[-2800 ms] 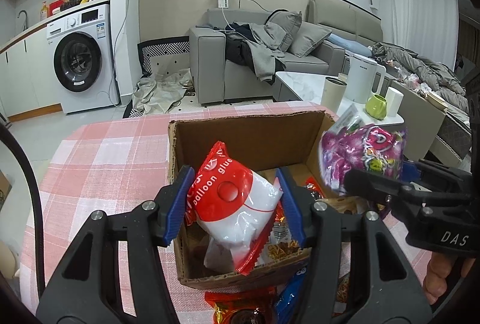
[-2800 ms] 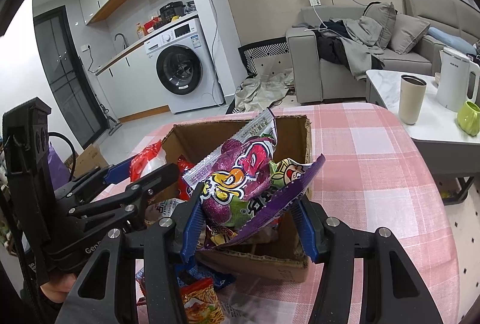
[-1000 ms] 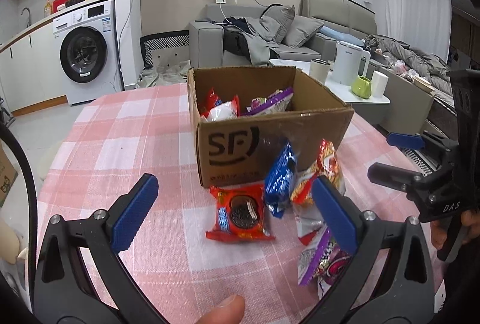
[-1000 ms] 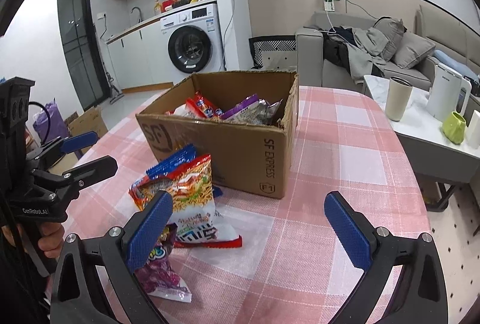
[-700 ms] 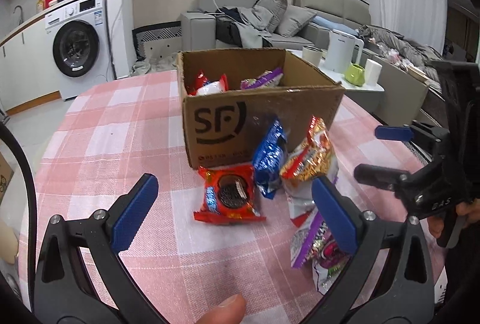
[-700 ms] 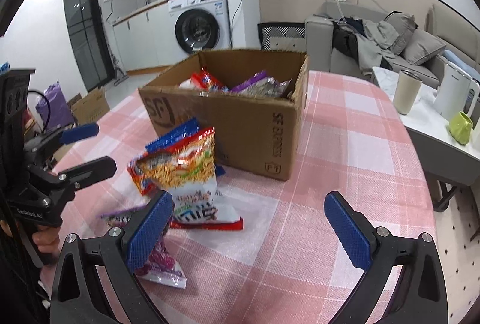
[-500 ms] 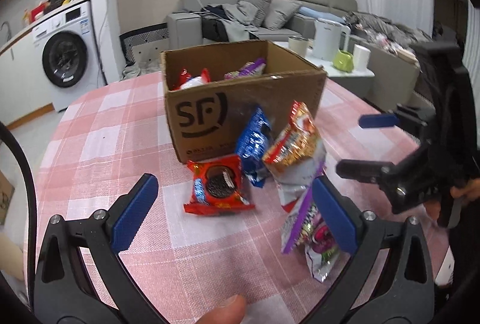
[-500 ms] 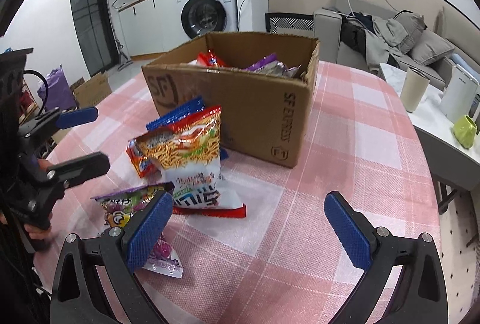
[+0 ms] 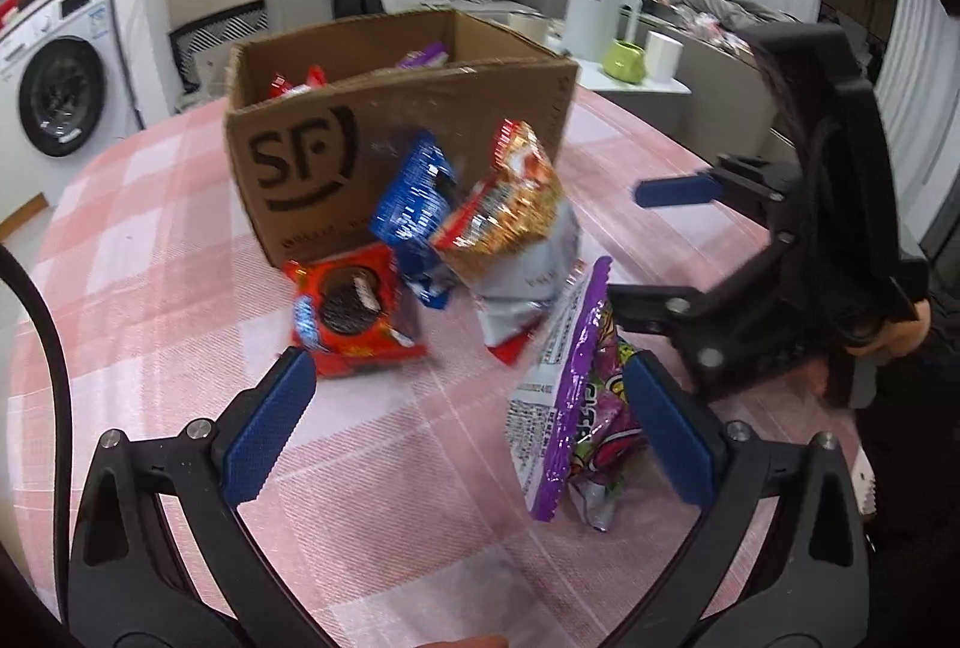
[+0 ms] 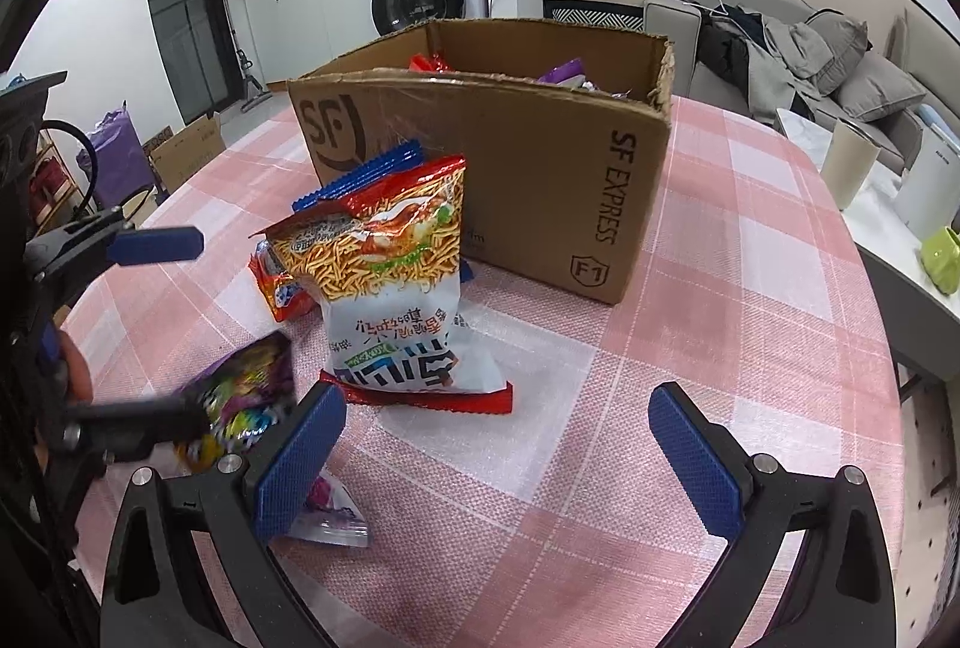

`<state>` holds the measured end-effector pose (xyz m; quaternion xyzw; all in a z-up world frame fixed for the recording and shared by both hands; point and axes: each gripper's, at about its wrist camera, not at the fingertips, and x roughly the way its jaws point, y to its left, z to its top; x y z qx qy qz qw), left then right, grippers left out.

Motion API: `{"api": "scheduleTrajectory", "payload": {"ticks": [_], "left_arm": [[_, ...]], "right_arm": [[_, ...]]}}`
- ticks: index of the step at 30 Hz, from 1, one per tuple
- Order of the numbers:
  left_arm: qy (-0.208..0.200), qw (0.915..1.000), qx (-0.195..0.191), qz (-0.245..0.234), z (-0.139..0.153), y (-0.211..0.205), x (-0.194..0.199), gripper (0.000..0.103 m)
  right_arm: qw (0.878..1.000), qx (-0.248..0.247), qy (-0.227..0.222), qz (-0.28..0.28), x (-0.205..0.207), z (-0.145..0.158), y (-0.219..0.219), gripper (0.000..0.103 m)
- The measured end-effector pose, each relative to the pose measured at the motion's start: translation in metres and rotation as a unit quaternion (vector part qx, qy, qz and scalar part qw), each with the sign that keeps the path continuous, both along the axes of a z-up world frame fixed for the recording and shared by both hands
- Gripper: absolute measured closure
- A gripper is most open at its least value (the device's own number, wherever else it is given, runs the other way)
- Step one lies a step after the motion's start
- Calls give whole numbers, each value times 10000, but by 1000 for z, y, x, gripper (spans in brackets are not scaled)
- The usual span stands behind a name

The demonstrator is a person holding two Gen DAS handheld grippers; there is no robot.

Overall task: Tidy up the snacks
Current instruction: 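Move both open tools back over the remaining snacks, then grasp the purple-striped snack bag with the left tool while the right tool grasps the orange noodle-snack bag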

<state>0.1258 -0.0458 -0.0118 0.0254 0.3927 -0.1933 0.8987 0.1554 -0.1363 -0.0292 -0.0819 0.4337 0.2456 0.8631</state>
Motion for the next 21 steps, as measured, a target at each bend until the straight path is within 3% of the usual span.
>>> {"api": "scheduleTrajectory", "payload": {"ticks": [8,21], "left_arm": [[119,9996,50,-255,-1,2,-3,1],[66,9991,367,206,2,31,1,1]], "right_arm": [[10000,77,19,-56,3,-3,8,0],[9984,502,161,-221,15,-1,20,3]]}}
